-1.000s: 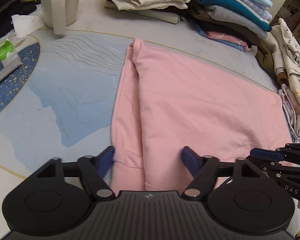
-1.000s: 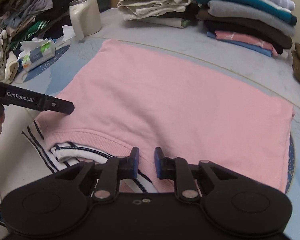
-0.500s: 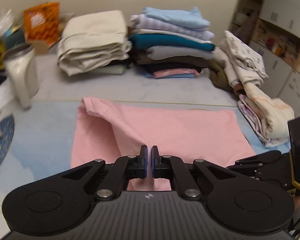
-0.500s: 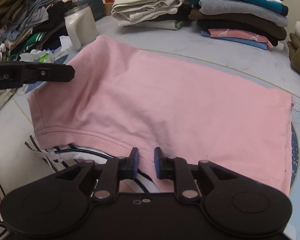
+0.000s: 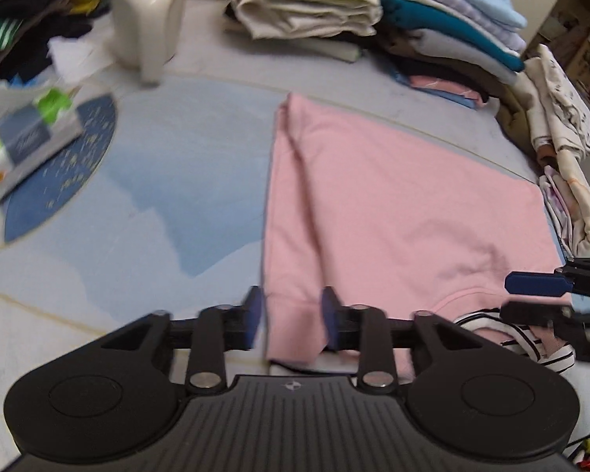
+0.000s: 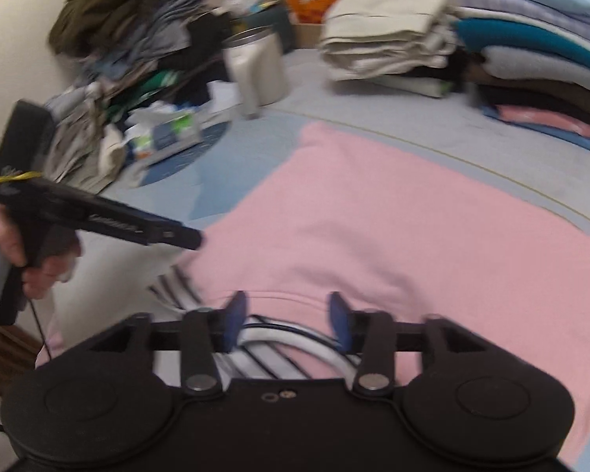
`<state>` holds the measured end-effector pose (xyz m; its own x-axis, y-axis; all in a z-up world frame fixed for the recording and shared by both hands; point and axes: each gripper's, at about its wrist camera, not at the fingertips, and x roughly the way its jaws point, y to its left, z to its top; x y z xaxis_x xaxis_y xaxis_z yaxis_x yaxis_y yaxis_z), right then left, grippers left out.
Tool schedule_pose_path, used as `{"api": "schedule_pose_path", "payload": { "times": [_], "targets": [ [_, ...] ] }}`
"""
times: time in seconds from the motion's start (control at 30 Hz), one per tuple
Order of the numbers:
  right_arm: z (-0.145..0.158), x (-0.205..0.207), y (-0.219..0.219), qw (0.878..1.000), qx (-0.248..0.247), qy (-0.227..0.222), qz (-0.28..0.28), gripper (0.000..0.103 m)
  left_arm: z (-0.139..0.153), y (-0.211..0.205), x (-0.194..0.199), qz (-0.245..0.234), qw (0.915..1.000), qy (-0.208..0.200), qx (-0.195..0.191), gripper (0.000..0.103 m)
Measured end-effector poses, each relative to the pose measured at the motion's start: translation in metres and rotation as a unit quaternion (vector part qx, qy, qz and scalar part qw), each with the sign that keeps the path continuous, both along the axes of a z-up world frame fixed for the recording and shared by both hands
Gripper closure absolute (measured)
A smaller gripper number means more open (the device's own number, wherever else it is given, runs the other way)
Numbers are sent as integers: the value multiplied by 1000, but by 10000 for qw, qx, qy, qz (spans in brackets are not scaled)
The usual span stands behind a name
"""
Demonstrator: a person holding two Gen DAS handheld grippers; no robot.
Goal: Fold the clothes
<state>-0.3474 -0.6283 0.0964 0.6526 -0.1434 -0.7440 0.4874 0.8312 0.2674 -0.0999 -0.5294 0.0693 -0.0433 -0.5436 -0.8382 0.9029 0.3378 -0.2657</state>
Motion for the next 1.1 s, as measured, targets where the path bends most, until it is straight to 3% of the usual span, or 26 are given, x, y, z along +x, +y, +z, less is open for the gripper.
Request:
{"api": "schedule_pose_path", "payload": {
  "times": [0.03,0.23,0.33,0.47,0.53,0.63,0.97,1.0,1.07,1.1],
  "targets": [
    [0,9,8,9999,-39,-18,165,0,-1,3,3,70,9999,79,-19,32],
    [-18,73,55,9928,-706,197,943,0,-9,10,28,641,9951,757,-11,32],
    [-36,99,68,9881,-924,565,1091,0,-14,12,35,727,9917,1056,28,30],
    [-47,112,82,9830,-1178,847,1126,0,-18,9,36,668,9902,1227,43,27],
    [-51,113,88,9790,-1401,970,1119,0,-20,8,35,653,9894,1298,8,21],
    [-49,112,87,9782,-1588,1099,758,0,-21,3,30,547,9889,1383,7,20],
    [-12,85,76,9878,-1408,600,272,0,-30,-34,3,299,9838,1769,-48,16],
    [-11,84,75,9884,-1373,600,256,0,-30,-38,0,288,9848,1713,-56,17],
    [-11,85,74,9887,-1356,595,250,0,-30,-46,-5,254,9871,1582,-61,37],
    [-11,85,73,9888,-1347,587,257,0,-30,-48,-7,252,9884,1494,-61,59]
  ]
}}
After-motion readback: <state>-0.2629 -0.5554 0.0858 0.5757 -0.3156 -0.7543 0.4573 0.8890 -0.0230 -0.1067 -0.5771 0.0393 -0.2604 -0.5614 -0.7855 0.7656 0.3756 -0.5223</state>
